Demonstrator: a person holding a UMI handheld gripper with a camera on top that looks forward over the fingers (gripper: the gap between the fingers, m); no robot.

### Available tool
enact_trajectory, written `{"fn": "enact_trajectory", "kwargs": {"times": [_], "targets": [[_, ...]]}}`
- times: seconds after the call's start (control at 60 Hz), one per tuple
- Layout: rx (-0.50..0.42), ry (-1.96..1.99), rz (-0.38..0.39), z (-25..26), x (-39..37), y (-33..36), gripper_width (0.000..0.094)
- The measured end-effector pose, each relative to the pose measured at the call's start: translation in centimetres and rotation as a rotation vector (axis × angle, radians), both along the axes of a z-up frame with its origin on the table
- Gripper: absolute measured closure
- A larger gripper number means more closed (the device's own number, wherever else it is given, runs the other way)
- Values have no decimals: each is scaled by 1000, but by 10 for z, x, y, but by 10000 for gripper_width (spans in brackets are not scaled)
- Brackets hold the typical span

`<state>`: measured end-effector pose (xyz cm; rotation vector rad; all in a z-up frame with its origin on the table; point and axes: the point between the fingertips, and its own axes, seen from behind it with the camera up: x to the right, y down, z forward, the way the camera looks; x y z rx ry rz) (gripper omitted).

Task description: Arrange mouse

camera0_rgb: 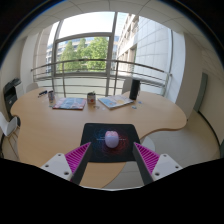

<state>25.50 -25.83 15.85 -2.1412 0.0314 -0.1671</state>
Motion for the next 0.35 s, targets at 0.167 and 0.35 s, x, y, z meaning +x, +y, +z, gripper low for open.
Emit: {"fn": "enact_trajectory", "kwargs": {"times": [0.167,0.35], "targets": [[6,3,-5,13,-11,-43,91],[22,-2,-5,24,-13,-61,89]]}}
